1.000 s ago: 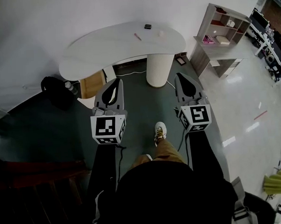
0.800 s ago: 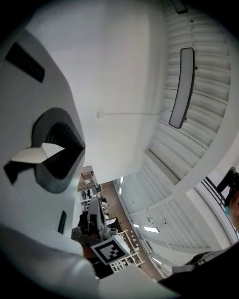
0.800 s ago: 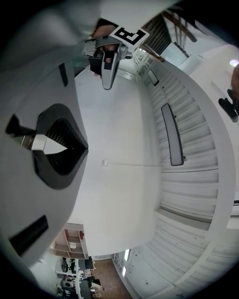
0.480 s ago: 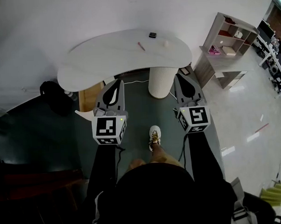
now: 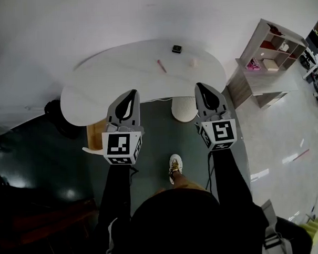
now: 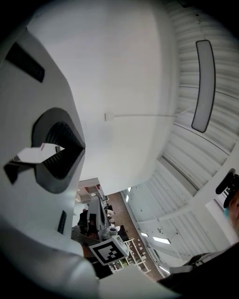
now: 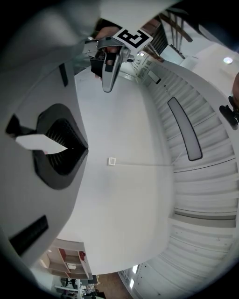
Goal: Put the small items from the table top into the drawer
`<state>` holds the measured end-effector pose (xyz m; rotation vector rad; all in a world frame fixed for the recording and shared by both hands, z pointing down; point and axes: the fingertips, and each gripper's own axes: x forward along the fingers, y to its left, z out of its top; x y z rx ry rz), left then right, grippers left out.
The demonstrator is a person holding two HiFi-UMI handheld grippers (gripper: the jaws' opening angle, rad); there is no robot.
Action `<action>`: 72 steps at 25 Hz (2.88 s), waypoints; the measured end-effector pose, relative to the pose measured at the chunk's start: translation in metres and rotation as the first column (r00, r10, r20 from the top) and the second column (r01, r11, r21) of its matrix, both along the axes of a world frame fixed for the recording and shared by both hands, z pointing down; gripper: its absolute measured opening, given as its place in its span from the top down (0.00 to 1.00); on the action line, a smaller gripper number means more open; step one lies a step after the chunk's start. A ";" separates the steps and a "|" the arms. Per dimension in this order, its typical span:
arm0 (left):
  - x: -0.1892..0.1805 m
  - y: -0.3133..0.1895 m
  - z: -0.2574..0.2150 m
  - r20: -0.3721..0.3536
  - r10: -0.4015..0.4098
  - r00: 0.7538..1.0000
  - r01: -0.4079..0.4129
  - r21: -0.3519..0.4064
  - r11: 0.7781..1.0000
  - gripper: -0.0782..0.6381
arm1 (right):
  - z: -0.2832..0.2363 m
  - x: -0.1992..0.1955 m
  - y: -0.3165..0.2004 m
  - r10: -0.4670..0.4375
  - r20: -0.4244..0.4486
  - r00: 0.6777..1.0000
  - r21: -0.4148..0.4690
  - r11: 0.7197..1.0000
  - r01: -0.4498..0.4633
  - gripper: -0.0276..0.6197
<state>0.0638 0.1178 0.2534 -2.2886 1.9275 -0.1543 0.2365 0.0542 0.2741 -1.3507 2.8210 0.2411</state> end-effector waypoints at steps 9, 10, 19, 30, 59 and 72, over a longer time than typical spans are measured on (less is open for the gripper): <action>0.000 -0.111 0.005 0.008 -0.020 1.000 0.020 -0.029 0.999 0.87 | 0.001 -0.017 -0.115 -0.056 0.007 0.998 -0.004 0.998 0.056 0.92; -0.001 -0.119 0.006 0.010 -0.021 1.000 0.022 -0.032 0.999 0.87 | 0.001 -0.018 -0.124 -0.054 0.008 0.999 0.000 0.999 0.054 0.92; 0.003 -0.164 0.018 0.031 0.011 0.999 -0.009 -0.068 0.998 0.87 | 0.003 -0.011 -0.168 -0.014 0.039 0.999 -0.002 1.000 0.014 0.92; -0.022 -0.245 0.024 0.028 0.076 0.997 -0.074 -0.063 0.995 0.87 | 0.009 -0.033 -0.239 0.045 0.024 0.999 0.004 0.999 -0.045 0.92; -0.074 -0.450 0.026 -0.021 0.277 0.961 -0.278 -0.024 0.960 0.87 | 0.011 -0.095 -0.414 0.178 -0.013 0.984 -0.003 0.984 -0.178 0.92; -0.066 -0.462 0.043 -0.043 0.216 0.975 -0.219 -0.081 0.972 0.87 | 0.018 -0.096 -0.433 0.105 0.005 0.994 -0.042 0.994 -0.105 0.92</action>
